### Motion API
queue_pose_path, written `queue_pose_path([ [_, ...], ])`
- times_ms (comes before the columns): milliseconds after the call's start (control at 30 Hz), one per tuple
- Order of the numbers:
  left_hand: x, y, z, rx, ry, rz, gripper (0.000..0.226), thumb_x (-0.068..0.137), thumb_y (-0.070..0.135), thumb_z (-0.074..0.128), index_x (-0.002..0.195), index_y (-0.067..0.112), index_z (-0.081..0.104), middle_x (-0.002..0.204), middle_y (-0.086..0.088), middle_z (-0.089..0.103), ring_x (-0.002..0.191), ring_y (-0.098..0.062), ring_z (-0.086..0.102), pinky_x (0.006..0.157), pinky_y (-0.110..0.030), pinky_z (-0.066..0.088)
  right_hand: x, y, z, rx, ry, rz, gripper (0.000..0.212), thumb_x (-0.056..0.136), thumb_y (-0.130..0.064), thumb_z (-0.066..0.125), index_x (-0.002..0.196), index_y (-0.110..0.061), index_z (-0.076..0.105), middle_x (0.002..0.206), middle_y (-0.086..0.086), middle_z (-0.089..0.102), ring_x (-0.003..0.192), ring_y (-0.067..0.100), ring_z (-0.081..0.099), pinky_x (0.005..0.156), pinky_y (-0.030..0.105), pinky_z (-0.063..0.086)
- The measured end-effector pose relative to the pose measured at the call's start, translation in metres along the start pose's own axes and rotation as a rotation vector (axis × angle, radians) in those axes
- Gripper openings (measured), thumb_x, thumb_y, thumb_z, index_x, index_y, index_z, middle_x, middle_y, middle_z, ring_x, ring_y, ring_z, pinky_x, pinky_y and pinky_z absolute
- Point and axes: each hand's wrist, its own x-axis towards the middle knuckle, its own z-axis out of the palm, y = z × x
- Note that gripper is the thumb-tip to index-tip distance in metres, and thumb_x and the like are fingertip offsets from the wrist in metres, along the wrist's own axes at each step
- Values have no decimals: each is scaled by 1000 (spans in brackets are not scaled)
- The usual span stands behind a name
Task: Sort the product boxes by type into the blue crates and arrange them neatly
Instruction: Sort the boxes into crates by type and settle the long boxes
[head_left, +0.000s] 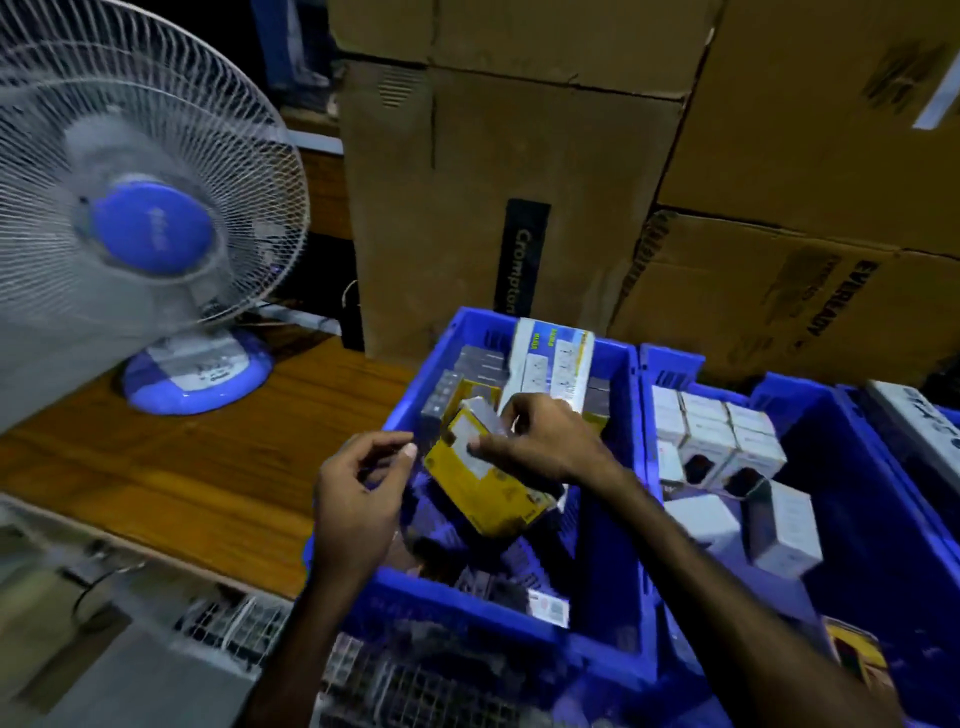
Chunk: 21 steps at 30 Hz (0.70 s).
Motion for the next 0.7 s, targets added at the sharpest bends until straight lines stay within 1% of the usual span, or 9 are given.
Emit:
queue_pose_path([
  [67, -1, 1, -6, -60, -5, -45, 7, 96, 6, 71, 99, 11, 76, 87, -9, 75, 82, -25, 71, 71, -37, 57, 9, -13, 17, -58, -43, -42, 57, 66, -77, 73, 80, -25, 54, 80, -6, 63, 78, 20, 62, 63, 41, 51],
  [133, 0, 0, -9, -93, 15, -62, 8, 97, 6, 70, 98, 12, 76, 86, -7, 76, 82, -23, 72, 68, -29, 58, 14, -22, 31, -70, -62, -87, 48, 69, -71, 76, 81, -29, 56, 82, -8, 63, 81, 21, 64, 59, 37, 44],
  [200, 2, -2, -10, -131, 34, -85, 11, 97, 5, 70, 95, 14, 76, 84, -6, 76, 81, -21, 73, 69, -26, 58, 16, -25, 39, -51, -24, -126, 34, 75, -61, 76, 89, -31, 66, 83, -11, 66, 87, 20, 68, 63, 36, 49],
  [267, 4, -3, -12, -165, 37, -118, 10, 96, 6, 70, 95, 14, 76, 83, -7, 77, 82, -22, 74, 71, -31, 59, 13, -25, 42, -22, 28, -121, 29, 80, -55, 73, 94, -30, 68, 85, -10, 68, 87, 19, 68, 69, 39, 55],
  [367, 6, -3, -13, -191, 10, -168, 9, 96, 7, 70, 95, 13, 77, 84, -7, 77, 81, -20, 73, 72, -31, 59, 4, -16, 40, 40, 8, -132, 26, 86, -55, 71, 89, -29, 67, 80, -7, 71, 78, 14, 68, 71, 43, 57],
  [433, 7, -3, -12, -201, -48, -203, 8, 97, 8, 70, 96, 12, 76, 85, -6, 77, 84, -20, 75, 74, -32, 60, -6, -9, 38, 95, -107, -170, 21, 91, -47, 73, 88, -26, 70, 79, -6, 71, 73, 8, 66, 70, 40, 56],
  [567, 9, -1, -14, -171, -245, -272, 7, 96, 8, 71, 98, 11, 77, 88, -16, 77, 88, -33, 74, 79, -43, 61, -31, 13, 34, 63, -356, -224, 8, 95, -33, 72, 90, -26, 73, 75, -12, 68, 69, 0, 60, 70, 29, 51],
  [633, 14, -3, -15, -151, -381, -300, 9, 94, 7, 73, 99, 11, 78, 91, -16, 78, 91, -33, 75, 81, -41, 61, -42, 23, 30, 11, -483, -168, 10, 94, -33, 74, 94, -23, 74, 83, -7, 74, 75, 6, 66, 74, 27, 52],
  [700, 22, -9, -17, -115, -555, -315, 12, 90, 6, 77, 100, 12, 78, 95, -14, 78, 94, -32, 75, 85, -42, 60, -51, 36, 32, -80, -589, -110, 24, 92, -34, 78, 108, -18, 74, 100, 0, 78, 88, 13, 69, 77, 21, 50],
])
